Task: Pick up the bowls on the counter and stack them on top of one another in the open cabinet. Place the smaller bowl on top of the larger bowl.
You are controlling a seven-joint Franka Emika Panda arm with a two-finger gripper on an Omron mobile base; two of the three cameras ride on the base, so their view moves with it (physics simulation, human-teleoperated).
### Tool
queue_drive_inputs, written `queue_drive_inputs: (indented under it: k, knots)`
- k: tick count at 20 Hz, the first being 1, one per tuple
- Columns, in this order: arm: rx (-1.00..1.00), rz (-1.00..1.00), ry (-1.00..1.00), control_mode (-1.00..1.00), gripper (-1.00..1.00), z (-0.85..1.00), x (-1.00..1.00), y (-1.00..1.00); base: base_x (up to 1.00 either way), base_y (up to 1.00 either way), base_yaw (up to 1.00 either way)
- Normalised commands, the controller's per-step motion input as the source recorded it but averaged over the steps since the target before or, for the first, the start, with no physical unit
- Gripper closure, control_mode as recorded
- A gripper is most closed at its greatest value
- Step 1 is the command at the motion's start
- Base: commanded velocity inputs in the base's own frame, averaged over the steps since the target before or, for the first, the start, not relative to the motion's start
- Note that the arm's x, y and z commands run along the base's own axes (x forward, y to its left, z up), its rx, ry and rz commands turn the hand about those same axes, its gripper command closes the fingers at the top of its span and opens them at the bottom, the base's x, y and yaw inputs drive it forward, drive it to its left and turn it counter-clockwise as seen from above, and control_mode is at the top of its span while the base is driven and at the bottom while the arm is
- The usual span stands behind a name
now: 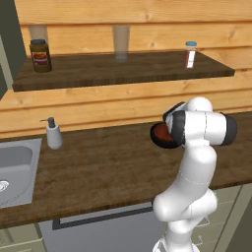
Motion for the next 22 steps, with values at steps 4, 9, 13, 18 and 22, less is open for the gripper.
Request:
queue_drive_inputs:
  k: [4,9,13,18,22]
  knots:
    - [0.00,0.00,0.00,-1.00,-1.00,0.21,0.00,-0.01,0.00,0.00,0.00]
    - [0.00,0.00,0.00,-1.00,-1.00,0.42,0.00,0.00,0.00,0.00,0.00]
    - [0.00,0.00,0.00,-1.00,-1.00,0.29,-0.04,-0.06,0.00,0.00,0.00]
    - [0.00,0.00,0.00,-1.00,-1.00,0.41,-0.15,-0.10,0.00,0.00,0.00]
    - [0.00,0.00,0.00,-1.00,-1.00,0.18,-0.35,-0.38,0.00,0.00,0.00]
